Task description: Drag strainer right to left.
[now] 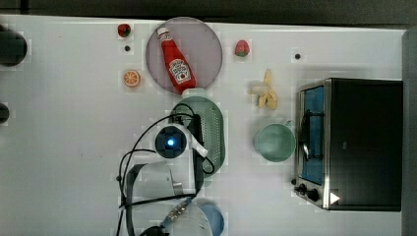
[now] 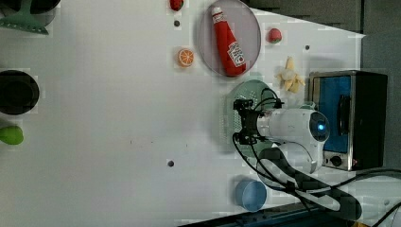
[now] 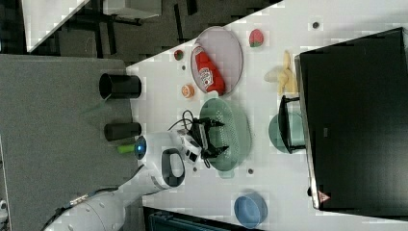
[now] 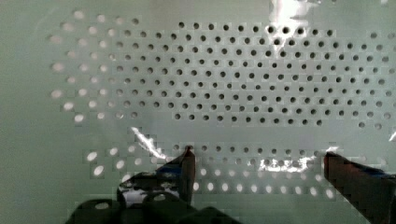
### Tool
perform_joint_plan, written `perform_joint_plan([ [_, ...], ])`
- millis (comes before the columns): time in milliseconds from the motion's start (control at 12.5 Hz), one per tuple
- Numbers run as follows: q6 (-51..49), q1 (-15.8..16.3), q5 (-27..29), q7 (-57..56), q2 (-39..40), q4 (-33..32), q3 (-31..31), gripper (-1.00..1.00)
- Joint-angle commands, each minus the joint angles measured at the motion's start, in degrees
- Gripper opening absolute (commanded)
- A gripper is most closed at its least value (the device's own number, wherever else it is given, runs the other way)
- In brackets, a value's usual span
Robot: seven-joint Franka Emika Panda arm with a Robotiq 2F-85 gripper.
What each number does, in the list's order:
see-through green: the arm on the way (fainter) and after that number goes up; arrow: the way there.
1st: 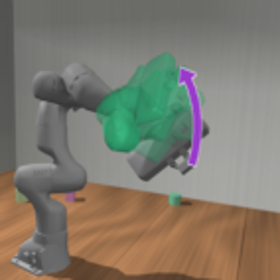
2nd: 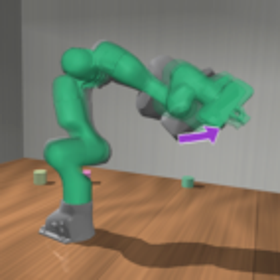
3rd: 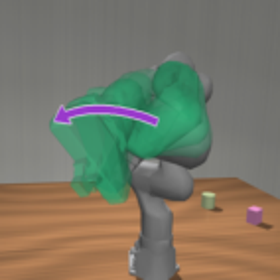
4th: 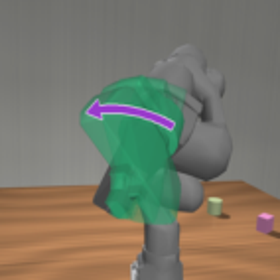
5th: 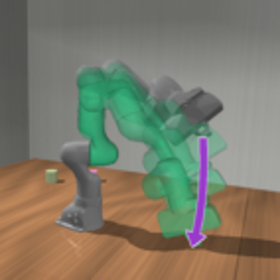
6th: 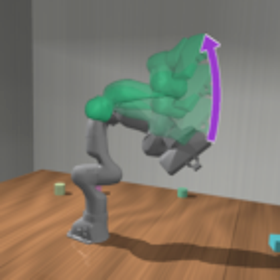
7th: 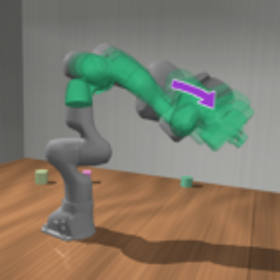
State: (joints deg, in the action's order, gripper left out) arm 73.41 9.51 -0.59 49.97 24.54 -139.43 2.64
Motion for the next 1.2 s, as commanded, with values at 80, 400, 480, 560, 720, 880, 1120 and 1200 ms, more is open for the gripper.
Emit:
perform_joint_plan([
  [80,-3.0,3.7,0.4,5.7,-0.5,2.1,0.2,1.00],
  [400,-6.6,7.2,2.5,11.0,0.9,5.9,0.9,1.00],
  [480,-7.4,8.1,2.9,12.2,1.2,6.8,0.9,1.00],
  [560,-8.1,9.0,3.2,13.1,1.5,7.5,0.9,1.00],
  [720,-8.5,10.7,4.3,14.0,2.1,8.9,0.9,1.00],
  [880,-8.6,12.4,5.6,14.4,2.9,10.2,0.9,1.00],
  [1120,-9.8,15.2,7.2,16.0,4.2,12.7,0.9,1.00],
  [1200,-10.3,16.1,7.2,16.3,4.7,13.7,0.9,1.00],
])
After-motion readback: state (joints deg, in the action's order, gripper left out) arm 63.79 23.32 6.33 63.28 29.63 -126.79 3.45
